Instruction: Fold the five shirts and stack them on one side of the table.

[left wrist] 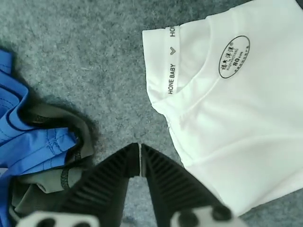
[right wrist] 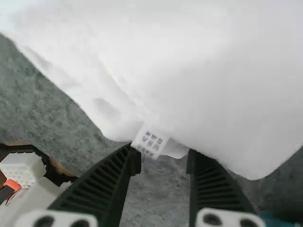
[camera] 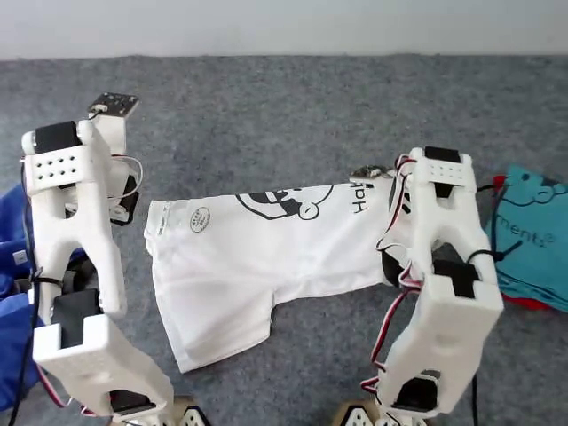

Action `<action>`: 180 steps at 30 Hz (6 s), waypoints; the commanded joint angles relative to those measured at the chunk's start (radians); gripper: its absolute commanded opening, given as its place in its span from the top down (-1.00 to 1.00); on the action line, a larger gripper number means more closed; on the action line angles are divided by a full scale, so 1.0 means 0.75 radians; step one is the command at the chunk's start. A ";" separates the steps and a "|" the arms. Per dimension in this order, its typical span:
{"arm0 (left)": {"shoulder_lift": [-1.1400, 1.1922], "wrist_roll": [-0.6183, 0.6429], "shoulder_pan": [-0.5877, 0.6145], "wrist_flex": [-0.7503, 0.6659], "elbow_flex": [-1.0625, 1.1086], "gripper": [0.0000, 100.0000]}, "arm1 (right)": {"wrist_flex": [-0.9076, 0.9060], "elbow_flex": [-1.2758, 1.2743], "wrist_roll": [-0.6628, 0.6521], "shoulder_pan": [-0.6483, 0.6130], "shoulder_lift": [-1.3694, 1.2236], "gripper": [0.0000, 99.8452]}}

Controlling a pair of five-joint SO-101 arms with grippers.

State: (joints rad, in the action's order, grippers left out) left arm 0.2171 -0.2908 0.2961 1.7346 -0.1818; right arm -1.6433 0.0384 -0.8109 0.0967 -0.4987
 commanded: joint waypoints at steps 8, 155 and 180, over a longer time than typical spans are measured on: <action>-0.074 -0.065 0.008 0.027 -0.009 0.97 | 0.148 0.037 0.018 -0.011 -0.085 0.98; -1.101 -0.180 0.894 0.004 0.690 0.96 | 0.195 -0.094 0.599 -1.611 0.326 0.67; -1.103 -0.180 0.892 -0.063 0.774 0.96 | 0.157 0.082 0.524 -1.623 0.134 0.98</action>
State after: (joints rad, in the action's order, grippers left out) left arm -0.5930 -0.4181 0.9651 1.7131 0.3859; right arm -1.4914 0.0384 -0.4104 -1.1201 -0.4066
